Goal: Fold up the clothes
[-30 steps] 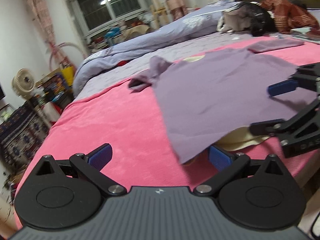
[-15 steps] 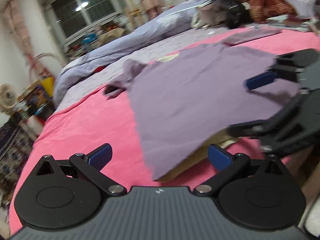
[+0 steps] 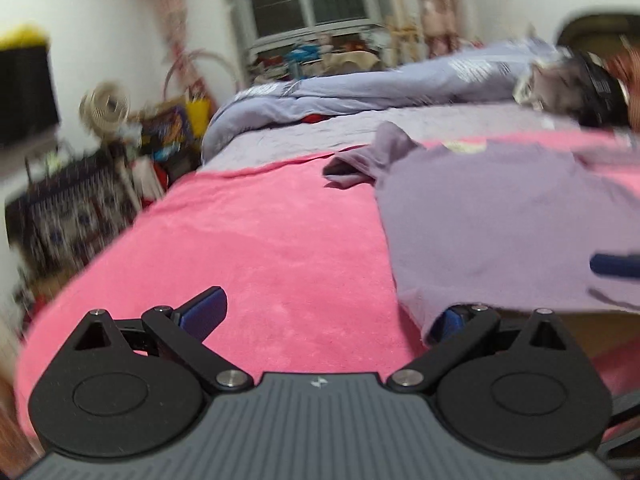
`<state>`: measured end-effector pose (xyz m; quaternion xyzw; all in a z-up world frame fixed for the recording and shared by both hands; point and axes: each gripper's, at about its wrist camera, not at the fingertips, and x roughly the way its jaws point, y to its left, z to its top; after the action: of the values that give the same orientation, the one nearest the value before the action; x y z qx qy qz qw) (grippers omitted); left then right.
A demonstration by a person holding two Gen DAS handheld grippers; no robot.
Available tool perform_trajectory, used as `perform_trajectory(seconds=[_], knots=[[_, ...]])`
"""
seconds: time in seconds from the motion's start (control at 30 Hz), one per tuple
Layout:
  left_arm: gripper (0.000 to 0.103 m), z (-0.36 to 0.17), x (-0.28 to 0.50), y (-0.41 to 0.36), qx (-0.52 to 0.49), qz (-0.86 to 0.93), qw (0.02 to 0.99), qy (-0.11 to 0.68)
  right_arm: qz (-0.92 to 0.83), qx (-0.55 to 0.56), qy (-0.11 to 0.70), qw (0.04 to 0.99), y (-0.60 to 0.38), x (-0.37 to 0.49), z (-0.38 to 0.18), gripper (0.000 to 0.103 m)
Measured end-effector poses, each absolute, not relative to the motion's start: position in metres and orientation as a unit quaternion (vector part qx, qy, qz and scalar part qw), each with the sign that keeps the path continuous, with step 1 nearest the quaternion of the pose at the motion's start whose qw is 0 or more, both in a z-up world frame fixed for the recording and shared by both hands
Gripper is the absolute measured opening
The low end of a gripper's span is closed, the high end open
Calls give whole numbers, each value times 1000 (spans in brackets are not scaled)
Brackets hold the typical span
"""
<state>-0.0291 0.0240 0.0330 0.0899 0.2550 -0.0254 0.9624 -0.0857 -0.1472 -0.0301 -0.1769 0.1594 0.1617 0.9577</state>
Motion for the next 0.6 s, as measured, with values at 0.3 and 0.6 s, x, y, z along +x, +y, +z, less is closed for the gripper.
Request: perform_trajectory(seconds=[0.3, 0.6], knots=[[102, 24, -29, 25, 101, -17, 958, 267, 46, -216, 147, 964, -180, -82, -40, 93], [102, 14, -29, 20, 120, -11, 954, 274, -205, -238, 214, 925, -299, -80, -41, 93]])
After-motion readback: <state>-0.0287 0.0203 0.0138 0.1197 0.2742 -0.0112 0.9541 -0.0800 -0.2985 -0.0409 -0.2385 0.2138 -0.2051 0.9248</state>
